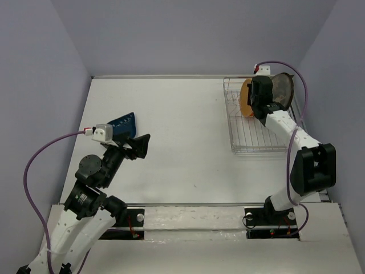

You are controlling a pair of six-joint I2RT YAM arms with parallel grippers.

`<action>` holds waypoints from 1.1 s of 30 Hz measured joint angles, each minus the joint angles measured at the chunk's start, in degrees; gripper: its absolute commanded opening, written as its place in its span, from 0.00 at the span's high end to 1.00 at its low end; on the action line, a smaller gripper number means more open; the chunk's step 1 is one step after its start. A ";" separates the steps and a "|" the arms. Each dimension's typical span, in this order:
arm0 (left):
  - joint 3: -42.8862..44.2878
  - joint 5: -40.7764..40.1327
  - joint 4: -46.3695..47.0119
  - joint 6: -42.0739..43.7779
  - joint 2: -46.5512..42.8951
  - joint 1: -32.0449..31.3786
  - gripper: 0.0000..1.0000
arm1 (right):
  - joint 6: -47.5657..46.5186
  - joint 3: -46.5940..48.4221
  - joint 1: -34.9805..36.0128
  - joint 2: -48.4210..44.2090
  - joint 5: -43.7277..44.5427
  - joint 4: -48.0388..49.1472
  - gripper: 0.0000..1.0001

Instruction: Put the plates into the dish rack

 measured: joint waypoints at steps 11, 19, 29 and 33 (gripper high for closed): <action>0.00 -0.42 -0.04 -0.07 1.36 0.00 0.01 | 6.69 -4.57 0.00 0.50 -0.90 3.04 0.57; 0.00 -0.81 -0.42 -0.85 9.05 0.98 0.01 | 11.80 -6.84 0.00 -0.63 0.24 2.38 0.13; 0.00 0.70 -0.46 -7.76 19.56 12.61 0.01 | 19.02 -12.55 0.00 -20.31 -9.51 -0.48 0.07; -0.26 0.96 -0.50 -10.27 23.34 22.38 0.01 | 21.84 -18.32 0.26 -29.46 -17.14 -0.68 0.07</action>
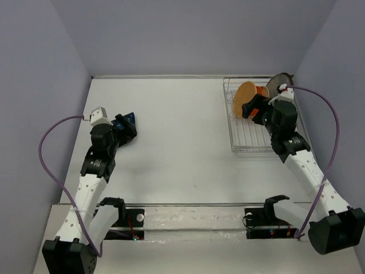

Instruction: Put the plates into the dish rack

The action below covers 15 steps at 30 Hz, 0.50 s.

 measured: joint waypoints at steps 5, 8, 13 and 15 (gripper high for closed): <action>-0.13 -2.40 0.09 -1.42 3.58 9.77 0.01 | 3.50 -6.67 3.30 -7.48 -10.25 0.15 0.07; -0.13 -2.91 0.61 -1.40 8.28 15.93 0.01 | 5.05 -10.21 5.38 -9.75 -14.32 0.44 0.07; -0.02 -2.67 1.99 -0.50 18.95 24.02 0.02 | 6.49 -13.44 6.71 -12.31 -18.23 0.33 0.07; 0.13 -2.51 1.95 0.02 23.19 25.70 0.03 | 6.80 -13.70 6.86 -13.29 -19.56 0.35 0.07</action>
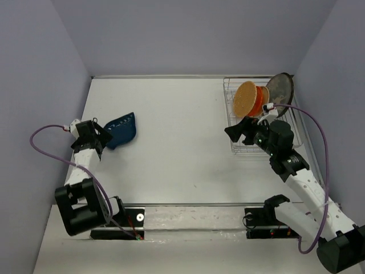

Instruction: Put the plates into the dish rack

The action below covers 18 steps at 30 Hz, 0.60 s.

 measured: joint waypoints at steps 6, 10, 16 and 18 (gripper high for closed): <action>3.50 2.34 0.44 3.19 9.70 0.59 0.06 | 0.13 -0.39 0.02 -1.86 -2.95 0.92 0.10; 7.28 2.45 1.97 5.51 15.67 0.59 0.11 | 0.39 -1.57 0.22 -1.92 -4.44 1.40 0.13; 10.45 3.91 4.11 7.28 24.22 0.59 0.18 | 0.33 -1.92 0.39 -2.27 -5.38 1.22 0.14; 10.54 4.31 5.16 7.80 24.94 0.59 0.20 | 0.24 -1.92 0.39 -2.29 -5.46 1.22 0.14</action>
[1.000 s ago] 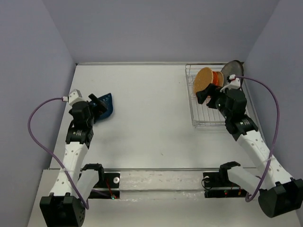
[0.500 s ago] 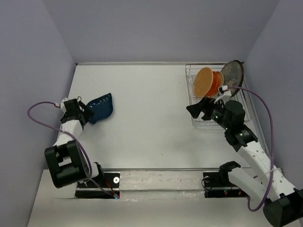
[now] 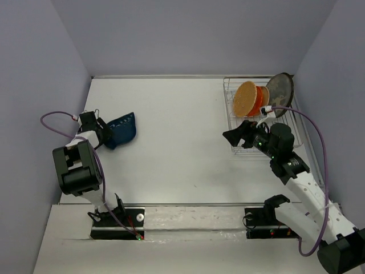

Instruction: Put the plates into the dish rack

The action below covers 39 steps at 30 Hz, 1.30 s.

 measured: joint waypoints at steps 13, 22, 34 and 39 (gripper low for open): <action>1.16 10.23 6.99 -1.14 2.40 0.22 0.94 | 1.29 0.11 0.00 1.55 -2.32 0.00 0.15; 1.11 12.83 9.55 -4.02 -1.16 -2.14 0.94 | 4.09 2.47 3.76 6.21 -4.37 0.55 0.17; -23.10 21.62 14.58 -23.45 -30.32 -7.56 0.94 | 8.79 12.11 21.11 25.22 1.25 6.29 0.08; -28.87 20.17 17.90 -33.57 -44.00 -11.61 0.94 | 12.74 16.61 24.44 33.77 5.77 10.93 0.06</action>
